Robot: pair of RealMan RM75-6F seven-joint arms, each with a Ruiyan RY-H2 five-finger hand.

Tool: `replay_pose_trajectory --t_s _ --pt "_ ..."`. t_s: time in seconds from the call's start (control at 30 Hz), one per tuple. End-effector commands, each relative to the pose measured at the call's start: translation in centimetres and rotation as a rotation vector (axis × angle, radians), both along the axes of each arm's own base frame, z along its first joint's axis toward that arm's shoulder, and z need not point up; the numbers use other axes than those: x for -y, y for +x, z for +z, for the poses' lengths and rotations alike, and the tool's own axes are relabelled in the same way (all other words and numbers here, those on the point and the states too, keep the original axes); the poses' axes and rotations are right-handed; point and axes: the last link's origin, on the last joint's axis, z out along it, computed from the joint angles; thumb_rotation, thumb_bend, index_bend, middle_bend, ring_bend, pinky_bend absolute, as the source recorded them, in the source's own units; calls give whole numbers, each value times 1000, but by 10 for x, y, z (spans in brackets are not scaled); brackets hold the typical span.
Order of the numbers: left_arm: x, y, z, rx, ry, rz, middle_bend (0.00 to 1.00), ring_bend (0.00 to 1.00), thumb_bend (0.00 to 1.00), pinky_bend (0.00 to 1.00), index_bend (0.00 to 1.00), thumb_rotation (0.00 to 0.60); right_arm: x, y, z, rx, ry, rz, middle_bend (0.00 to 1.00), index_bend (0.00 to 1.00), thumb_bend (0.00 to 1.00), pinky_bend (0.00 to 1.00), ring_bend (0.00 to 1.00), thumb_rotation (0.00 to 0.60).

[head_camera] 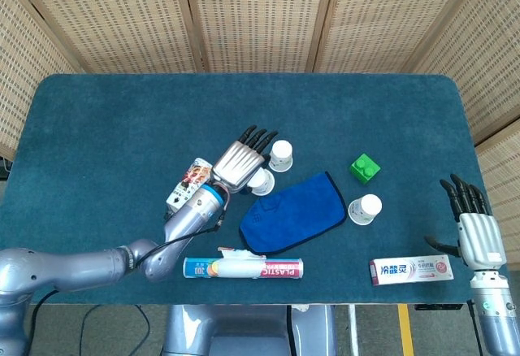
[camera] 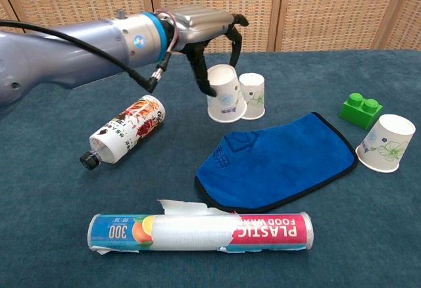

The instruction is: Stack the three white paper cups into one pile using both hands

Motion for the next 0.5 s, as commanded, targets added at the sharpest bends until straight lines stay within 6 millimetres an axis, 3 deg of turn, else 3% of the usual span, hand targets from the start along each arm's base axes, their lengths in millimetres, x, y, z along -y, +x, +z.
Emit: replay_pose_trajectory --t_s 0.03,0.13,0.5 --pt "-11 32 -12 29 18 -29 0 0 73 0 483 600 1 -3 2 10 -3 -12 0 39 6 0 0 600" --pt "-17 45 -16 35 31 -35 0 0 73 0 486 600 2 -6 3 18 -4 -20 0 39 5 0 0 600" --pt "-26 60 -18 35 57 -42 0 0 74 0 488 600 2 -10 10 40 -19 -33 0 39 5 0 0 600"
